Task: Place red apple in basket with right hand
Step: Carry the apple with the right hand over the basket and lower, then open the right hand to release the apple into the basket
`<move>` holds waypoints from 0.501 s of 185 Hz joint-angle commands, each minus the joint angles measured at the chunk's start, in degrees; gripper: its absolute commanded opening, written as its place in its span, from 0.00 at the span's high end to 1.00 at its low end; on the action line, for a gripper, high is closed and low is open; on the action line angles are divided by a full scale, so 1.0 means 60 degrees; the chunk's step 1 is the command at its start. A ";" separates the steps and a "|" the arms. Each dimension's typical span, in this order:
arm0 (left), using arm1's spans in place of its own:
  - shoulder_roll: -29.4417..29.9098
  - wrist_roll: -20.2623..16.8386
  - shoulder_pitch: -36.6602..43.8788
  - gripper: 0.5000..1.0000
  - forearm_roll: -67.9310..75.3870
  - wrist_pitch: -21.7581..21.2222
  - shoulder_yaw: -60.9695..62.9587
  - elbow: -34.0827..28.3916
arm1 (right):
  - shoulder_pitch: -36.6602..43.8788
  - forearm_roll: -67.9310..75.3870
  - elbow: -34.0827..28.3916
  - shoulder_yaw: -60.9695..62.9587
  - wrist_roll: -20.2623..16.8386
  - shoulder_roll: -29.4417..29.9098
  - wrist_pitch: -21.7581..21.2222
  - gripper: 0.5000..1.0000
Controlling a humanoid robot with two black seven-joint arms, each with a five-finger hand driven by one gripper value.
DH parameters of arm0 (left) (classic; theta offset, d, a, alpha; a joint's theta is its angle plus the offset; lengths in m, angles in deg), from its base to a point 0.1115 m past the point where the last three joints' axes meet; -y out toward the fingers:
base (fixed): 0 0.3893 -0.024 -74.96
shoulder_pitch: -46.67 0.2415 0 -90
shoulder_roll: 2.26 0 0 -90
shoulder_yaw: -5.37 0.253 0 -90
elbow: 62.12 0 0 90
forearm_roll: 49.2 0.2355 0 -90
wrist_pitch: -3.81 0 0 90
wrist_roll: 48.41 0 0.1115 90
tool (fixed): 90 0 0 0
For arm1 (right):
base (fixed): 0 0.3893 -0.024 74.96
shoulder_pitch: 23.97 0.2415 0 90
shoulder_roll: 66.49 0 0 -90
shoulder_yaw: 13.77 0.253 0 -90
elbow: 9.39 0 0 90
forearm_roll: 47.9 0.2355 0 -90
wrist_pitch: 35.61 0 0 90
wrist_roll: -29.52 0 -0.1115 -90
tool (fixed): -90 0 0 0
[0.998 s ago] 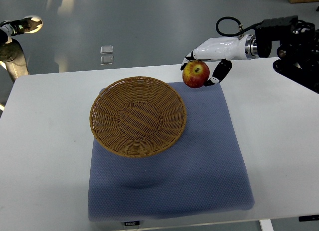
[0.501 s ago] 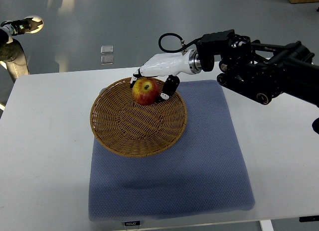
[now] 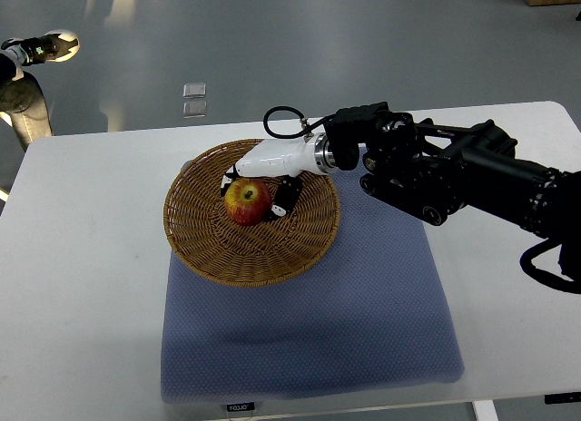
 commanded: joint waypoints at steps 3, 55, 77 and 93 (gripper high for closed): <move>0.0000 0.0000 -0.0001 0.00 0.0000 -0.0004 0.0000 0.0000 | -0.0077 0.0000 0.0047 0.0003 -0.0071 0.0011 0.0059 0.44; 0.0000 0.0000 -0.0001 0.00 0.0000 0.0011 0.0000 0.0000 | -0.0077 0.0103 0.0047 0.0047 -0.0115 0.0011 0.0147 0.26; 0.0000 0.0000 -0.0001 0.00 0.0000 0.0010 0.0000 0.0000 | -0.0062 0.0176 0.0032 0.0047 -0.0115 0.0011 0.0205 0.20; 0.0000 0.0000 -0.0001 0.00 0.0000 0.0011 0.0000 0.0000 | -0.0033 0.0190 0.0003 0.0047 -0.0115 -0.0004 0.0190 0.19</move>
